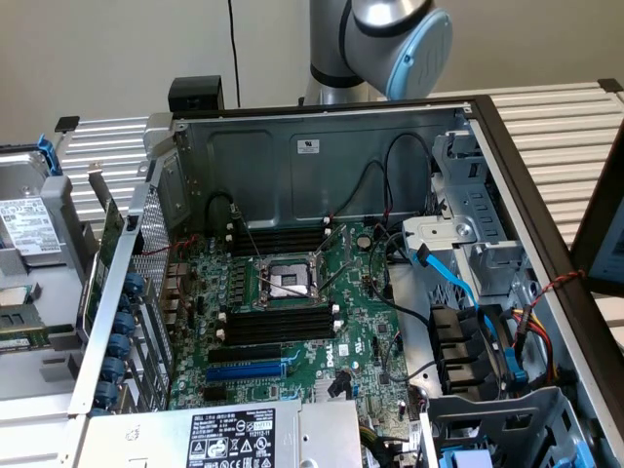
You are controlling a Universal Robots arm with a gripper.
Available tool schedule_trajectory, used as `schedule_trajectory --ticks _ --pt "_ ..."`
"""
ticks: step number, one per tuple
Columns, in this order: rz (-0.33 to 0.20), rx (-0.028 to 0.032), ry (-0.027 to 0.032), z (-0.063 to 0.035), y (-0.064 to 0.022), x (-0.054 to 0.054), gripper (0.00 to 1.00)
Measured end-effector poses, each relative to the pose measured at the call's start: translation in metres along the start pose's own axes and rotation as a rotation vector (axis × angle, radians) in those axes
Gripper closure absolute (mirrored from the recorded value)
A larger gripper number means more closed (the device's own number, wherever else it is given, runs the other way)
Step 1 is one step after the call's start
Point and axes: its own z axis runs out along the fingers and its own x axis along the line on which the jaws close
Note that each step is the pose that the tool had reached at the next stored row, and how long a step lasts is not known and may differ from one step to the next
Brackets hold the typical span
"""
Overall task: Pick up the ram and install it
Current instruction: 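Pick up the ram and move it above insertion slot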
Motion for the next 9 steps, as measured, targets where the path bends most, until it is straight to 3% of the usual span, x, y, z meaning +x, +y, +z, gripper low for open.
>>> schedule_trajectory --ticks 9 --pt "-0.002 -0.0007 -0.0246 -0.0374 -0.0208 0.010 0.87"
